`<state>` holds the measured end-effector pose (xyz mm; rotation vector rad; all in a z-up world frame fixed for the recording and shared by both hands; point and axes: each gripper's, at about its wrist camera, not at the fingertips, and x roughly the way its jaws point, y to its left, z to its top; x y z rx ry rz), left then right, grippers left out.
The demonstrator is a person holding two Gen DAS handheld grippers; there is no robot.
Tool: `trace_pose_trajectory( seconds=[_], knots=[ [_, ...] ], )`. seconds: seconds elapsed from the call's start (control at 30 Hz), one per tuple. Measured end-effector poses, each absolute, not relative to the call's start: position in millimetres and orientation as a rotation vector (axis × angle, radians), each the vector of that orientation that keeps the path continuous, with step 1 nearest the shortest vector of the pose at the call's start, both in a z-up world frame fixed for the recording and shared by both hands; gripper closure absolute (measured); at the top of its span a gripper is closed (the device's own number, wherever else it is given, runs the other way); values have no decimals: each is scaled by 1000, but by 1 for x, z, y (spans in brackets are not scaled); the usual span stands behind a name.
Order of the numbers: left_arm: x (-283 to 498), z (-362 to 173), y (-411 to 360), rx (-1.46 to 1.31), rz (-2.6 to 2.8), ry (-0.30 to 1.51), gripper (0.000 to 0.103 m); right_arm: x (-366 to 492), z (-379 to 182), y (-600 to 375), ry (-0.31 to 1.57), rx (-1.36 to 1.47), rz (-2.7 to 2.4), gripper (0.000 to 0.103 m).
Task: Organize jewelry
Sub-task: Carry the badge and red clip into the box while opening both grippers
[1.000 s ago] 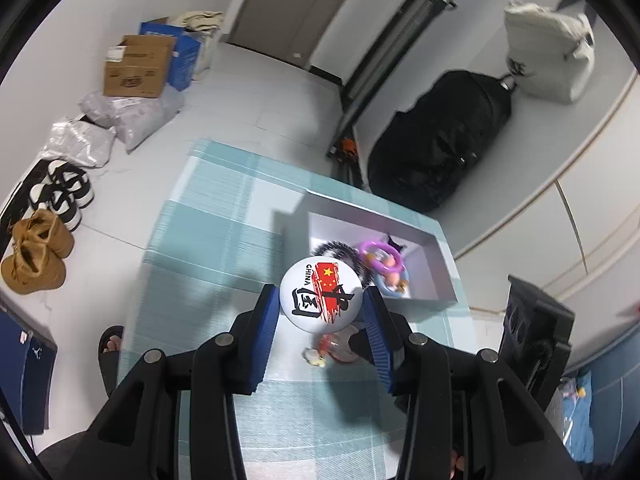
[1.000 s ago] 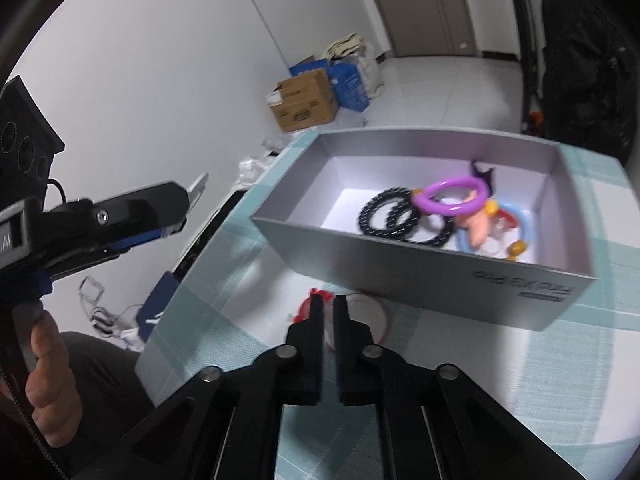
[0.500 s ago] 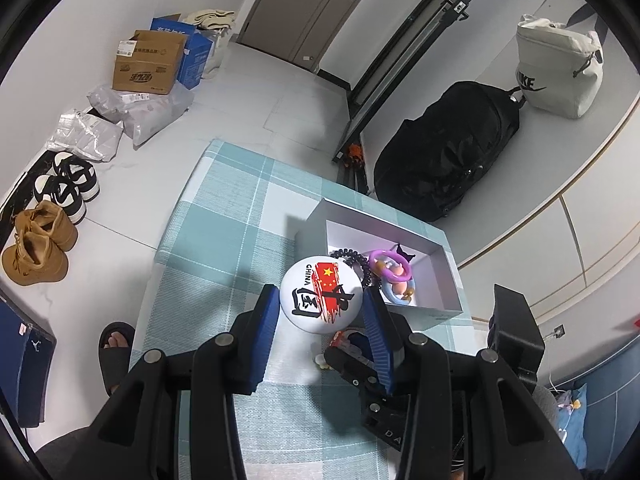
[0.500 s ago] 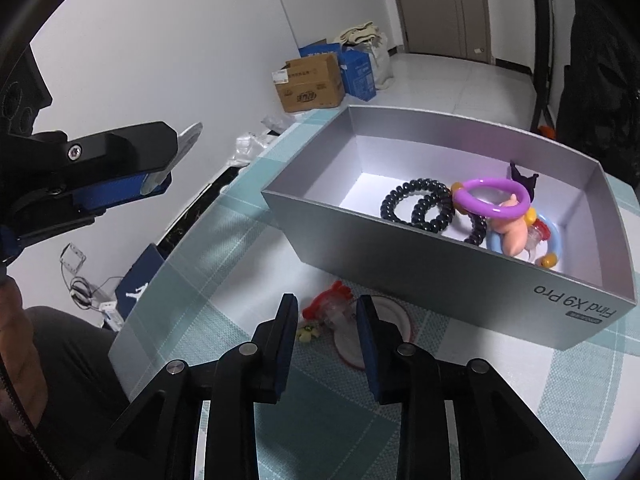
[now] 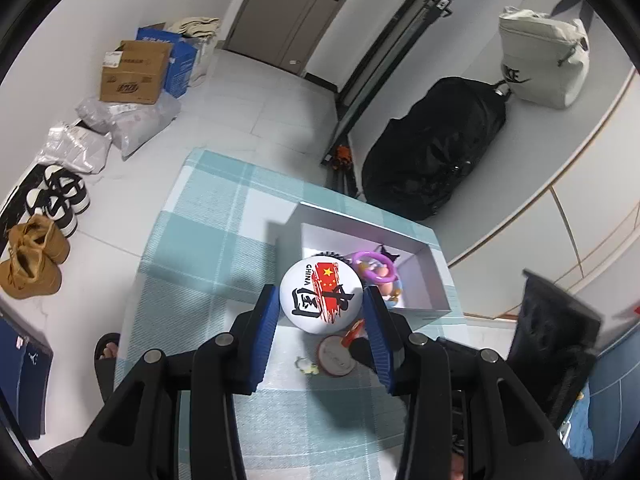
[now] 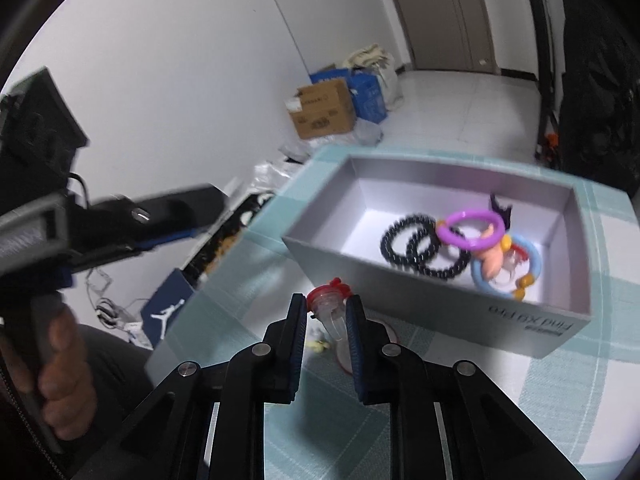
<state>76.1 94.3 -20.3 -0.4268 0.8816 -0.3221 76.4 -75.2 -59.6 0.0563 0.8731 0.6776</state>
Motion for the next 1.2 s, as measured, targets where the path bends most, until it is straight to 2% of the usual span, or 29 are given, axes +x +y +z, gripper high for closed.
trace_pose_trajectory(
  seconds=[0.5,0.97,1.2],
  knots=[
    [115,-20,52,-325,-367,923,66,115,-7,-126,763,91,672,84],
    [147,-34,19,-243,-391,974,66,157,-16,-156,779,177,665,84],
    [156,-41,15,-246,-400,990,66,172,-32,-161,845,217,674,84]
  ],
)
